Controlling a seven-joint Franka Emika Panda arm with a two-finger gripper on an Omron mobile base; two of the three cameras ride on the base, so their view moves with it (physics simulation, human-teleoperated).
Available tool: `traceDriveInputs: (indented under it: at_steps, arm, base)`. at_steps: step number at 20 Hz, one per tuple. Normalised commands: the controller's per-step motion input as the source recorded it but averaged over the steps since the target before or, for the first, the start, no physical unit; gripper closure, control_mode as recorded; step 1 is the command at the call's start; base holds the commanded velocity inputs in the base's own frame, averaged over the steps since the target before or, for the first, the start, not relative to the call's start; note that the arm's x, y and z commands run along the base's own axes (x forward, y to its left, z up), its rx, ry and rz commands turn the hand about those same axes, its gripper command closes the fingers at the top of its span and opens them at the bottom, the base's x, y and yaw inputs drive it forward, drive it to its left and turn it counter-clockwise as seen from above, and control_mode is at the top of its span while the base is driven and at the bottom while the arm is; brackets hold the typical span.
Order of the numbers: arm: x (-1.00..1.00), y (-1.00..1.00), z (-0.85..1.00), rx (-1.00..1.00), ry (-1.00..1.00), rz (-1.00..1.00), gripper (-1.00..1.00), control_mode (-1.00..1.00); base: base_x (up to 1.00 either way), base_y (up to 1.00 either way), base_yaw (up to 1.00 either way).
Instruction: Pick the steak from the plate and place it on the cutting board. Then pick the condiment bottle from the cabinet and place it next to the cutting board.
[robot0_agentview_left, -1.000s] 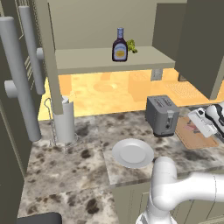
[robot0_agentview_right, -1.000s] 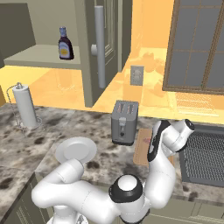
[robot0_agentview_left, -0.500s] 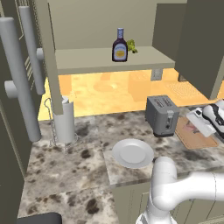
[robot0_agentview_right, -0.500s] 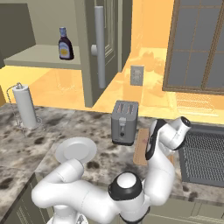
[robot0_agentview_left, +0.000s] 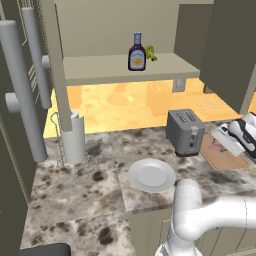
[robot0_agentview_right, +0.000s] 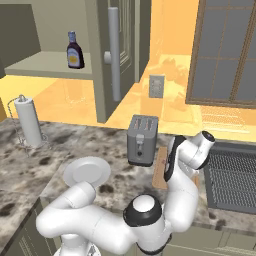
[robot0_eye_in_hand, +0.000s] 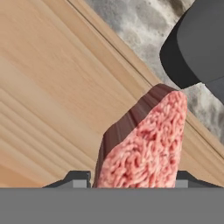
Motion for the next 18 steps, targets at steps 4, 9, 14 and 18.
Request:
traceDriveInputs:
  at_steps: [4, 9, 14, 18]
  arm:
    - [-0.12, 0.0, -0.7, -0.03, 0.0, 0.1, 1.0, -1.0]
    - [-0.09, 0.0, -0.67, -0.02, 0.0, 0.09, 1.0, -1.0]
    - [-0.12, 0.0, -0.68, -0.03, 0.0, 0.09, 1.0, -1.0]
    - [-0.14, 0.0, -0.69, -0.03, 0.0, 0.08, 1.0, -1.0]
  base:
    - [0.0, 0.0, 0.0]
    - [0.0, 0.0, 0.0]
    - [0.0, 0.0, 0.0]
    - [0.0, 0.0, 0.0]
